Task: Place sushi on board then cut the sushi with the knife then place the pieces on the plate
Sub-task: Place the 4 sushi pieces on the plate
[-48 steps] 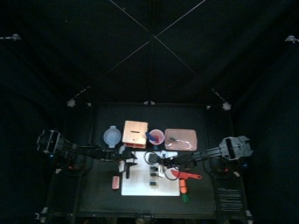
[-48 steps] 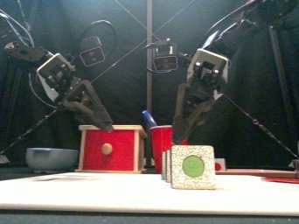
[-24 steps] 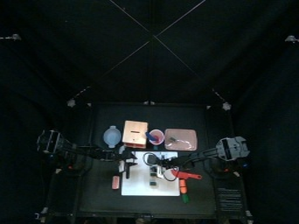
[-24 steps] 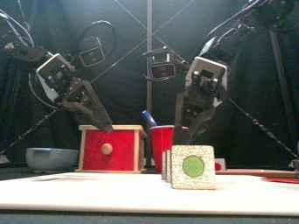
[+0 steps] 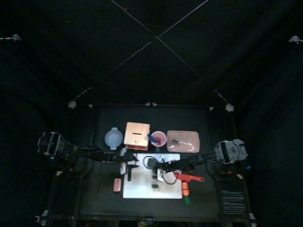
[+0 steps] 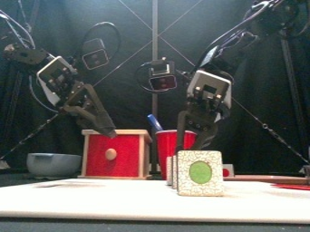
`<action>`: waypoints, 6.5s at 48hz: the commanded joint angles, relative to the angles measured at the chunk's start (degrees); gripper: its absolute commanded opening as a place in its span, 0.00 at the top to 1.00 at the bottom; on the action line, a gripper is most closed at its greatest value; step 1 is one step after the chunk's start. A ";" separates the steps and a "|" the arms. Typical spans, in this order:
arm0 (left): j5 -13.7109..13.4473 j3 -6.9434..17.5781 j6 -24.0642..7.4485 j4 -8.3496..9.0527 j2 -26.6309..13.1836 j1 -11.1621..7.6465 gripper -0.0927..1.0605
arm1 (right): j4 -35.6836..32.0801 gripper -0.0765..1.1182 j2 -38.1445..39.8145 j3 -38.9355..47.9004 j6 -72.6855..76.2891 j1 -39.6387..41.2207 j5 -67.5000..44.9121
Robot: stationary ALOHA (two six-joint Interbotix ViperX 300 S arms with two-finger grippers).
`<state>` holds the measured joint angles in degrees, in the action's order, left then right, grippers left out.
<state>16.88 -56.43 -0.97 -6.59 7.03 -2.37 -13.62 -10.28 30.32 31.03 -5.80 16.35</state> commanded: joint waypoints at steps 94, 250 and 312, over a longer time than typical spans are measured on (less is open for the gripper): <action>-0.26 0.88 0.18 -0.09 0.18 0.79 0.26 | -0.26 0.27 26.89 11.34 0.18 10.02 11.95; -0.79 1.14 -0.09 -1.67 0.18 1.58 0.26 | 0.53 0.26 37.09 28.92 -0.18 34.01 10.37; -0.88 0.44 -0.26 -0.97 0.18 3.16 0.26 | 9.76 0.26 7.12 -0.44 0.18 -9.14 -2.11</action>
<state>15.82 -56.43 -1.23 -7.73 6.94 0.70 -3.96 -3.78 31.73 31.03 -14.59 14.68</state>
